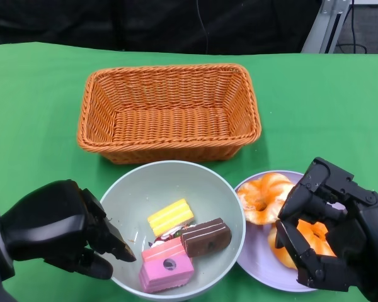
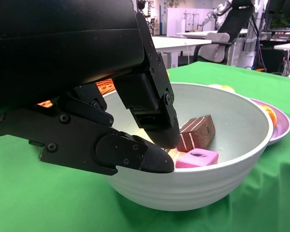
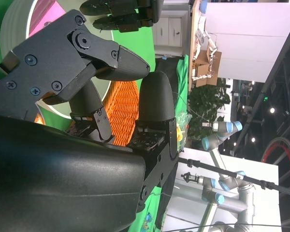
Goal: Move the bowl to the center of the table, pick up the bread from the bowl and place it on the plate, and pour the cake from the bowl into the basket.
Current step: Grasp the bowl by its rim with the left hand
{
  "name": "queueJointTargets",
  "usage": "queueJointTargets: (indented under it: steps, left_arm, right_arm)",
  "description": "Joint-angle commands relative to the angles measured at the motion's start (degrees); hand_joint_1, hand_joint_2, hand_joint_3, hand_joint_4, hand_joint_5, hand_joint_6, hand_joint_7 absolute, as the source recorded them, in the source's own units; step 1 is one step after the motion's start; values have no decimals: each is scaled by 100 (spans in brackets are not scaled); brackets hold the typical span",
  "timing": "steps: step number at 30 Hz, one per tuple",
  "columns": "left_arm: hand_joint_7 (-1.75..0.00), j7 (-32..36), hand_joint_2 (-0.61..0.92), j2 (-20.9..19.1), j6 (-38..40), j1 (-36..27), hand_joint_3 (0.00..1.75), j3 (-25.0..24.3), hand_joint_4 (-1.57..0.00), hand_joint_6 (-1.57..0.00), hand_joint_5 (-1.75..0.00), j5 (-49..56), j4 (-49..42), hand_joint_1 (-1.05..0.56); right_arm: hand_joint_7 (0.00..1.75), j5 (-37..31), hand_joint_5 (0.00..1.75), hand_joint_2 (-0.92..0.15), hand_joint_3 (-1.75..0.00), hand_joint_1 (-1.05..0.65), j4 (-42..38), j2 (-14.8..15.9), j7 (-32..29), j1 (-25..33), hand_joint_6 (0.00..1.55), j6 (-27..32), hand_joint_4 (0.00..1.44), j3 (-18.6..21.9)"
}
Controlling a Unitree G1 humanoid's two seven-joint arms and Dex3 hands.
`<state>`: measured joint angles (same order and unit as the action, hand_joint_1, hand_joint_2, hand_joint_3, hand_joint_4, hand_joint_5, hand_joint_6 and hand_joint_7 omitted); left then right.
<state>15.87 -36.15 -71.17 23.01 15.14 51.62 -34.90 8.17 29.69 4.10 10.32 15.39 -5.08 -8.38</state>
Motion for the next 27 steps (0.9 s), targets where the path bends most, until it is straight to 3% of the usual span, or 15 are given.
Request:
queueJointTargets:
  steps: [1, 13, 21, 27]
  left_arm:
    - [0, 96, 92, -286, -92, 124, 3, 55, -116, -111, -1, 33, -104, -64]
    - [0, -455, 80, -707, -123, 189, 0, 370, -85, -77, 0, -95, 3, -55]
    - [0, -672, 80, -675, 15, 98, 0, 387, -83, -74, 0, -205, 202, -52]
    - [-3, 124, 83, -536, 249, -69, 1, 363, -92, -83, -3, 399, 444, -44]
  right_arm:
    - [155, 35, 174, -51, -101, -35, 34, 8, 3, -18, 56, 25, 66, 34]
    - [155, -18, 174, -52, -99, -35, 21, 23, 10, -16, 56, 1, 66, 24]
    - [154, -22, 174, -50, -101, -35, 53, -1, -30, -5, 57, 53, 67, 5]
    - [154, -56, 174, -52, -98, -38, 11, -8, -35, -17, 57, 4, 67, -4]
